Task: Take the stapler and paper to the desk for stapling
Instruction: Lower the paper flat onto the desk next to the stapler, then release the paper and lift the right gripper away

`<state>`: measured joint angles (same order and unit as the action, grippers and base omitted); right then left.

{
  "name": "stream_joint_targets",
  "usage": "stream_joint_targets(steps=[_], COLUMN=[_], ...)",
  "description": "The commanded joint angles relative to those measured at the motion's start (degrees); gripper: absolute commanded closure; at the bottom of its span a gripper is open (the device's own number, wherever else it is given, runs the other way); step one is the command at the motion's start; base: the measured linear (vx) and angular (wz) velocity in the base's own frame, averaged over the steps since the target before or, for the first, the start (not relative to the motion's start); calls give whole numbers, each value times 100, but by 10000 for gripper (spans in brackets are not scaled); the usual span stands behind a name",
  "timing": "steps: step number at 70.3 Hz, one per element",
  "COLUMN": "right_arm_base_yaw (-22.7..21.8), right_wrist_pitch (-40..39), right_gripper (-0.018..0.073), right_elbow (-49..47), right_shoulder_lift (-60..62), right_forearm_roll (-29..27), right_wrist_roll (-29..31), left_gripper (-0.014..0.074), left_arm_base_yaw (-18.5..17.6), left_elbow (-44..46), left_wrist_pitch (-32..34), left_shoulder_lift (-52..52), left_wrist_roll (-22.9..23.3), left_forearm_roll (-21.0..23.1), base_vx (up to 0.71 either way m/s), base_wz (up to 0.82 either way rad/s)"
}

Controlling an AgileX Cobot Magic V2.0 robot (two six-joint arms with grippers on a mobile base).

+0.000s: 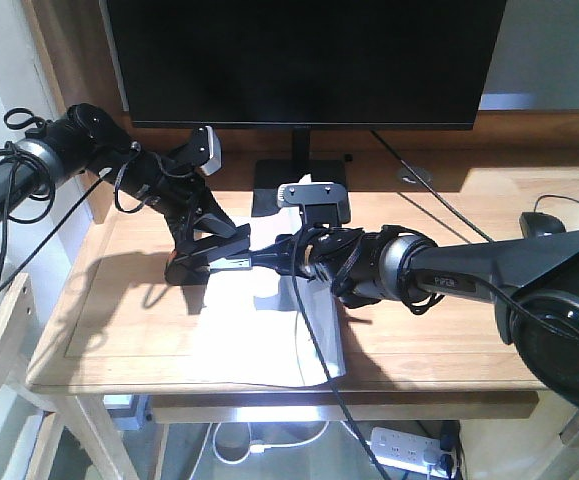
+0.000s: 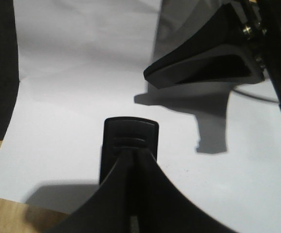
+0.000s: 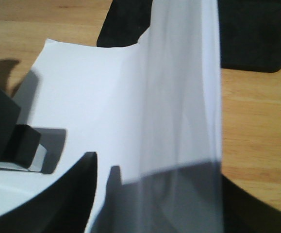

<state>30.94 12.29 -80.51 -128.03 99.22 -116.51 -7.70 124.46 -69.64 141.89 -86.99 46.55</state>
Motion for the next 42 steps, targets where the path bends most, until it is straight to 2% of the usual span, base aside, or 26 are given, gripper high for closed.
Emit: stream_joint_targets(steps=[1, 7, 18, 25, 35, 42], right_arm_base_yaw=[-14, -14, -14, -14, -14, -32], right_wrist_pitch=[276, 344, 488, 683, 1272, 1745], right_gripper=[76, 40, 31, 31, 31, 31], right_elbow=[-163, -163, -163, -163, -163, -163], right_shoulder_lift=[368, 419, 543, 641, 813, 874], right_forearm_roll=[344, 219, 106, -91, -783, -1131], right_wrist_roll=[76, 83, 347, 829, 1637, 1994], left_gripper=[603, 603, 603, 603, 603, 603], left_arm_base_yaw=[-18, -18, -18, -18, -18, -18], left_elbow=[145, 145, 145, 145, 145, 145], left_wrist_pitch=[-180, -180, -180, -180, -180, -180], left_shoulder_lift=[-419, -419, -419, -419, -419, -419], left_wrist_roll=[51, 51, 51, 51, 51, 51], left_forearm_roll=[355, 355, 355, 355, 355, 355], base_vx=[0, 0, 0, 0, 0, 0], base_wz=[0, 0, 0, 0, 0, 0])
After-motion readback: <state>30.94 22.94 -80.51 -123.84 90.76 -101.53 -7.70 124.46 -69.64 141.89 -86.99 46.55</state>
